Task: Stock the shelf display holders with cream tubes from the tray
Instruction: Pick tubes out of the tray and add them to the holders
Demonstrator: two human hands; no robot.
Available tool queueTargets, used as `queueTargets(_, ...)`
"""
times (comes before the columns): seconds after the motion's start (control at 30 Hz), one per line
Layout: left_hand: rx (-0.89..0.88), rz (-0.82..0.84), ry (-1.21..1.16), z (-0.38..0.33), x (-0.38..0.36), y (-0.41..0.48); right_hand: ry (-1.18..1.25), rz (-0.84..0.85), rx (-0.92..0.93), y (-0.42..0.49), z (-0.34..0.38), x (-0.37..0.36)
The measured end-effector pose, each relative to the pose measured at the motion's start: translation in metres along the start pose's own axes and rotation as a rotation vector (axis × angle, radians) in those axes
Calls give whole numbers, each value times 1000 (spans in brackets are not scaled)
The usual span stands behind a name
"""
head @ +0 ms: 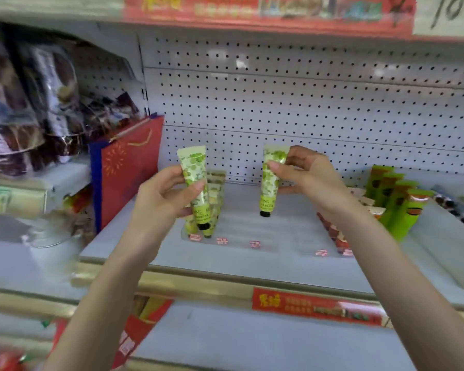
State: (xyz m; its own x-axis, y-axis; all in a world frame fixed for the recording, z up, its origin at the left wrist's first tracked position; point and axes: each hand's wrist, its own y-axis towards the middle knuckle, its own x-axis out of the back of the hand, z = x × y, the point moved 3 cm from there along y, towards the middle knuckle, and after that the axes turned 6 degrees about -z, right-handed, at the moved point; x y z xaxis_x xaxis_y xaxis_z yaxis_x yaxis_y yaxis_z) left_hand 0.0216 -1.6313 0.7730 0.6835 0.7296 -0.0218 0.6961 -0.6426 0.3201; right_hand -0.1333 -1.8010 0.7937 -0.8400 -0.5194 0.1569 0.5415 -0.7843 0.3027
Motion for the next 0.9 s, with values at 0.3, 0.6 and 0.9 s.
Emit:
queueTargets(0.3,-16,16,-4,13,-4,36,-43,-73,-26,53,-52,-11)
queueTargets(0.6,-22,37,-47,28,-27,57,-22,-63,-89,87,-104,-12)
queueTargets(0.9,-12,95,-88,25,-33,78,-75,-90,-113,93,-117,-17)
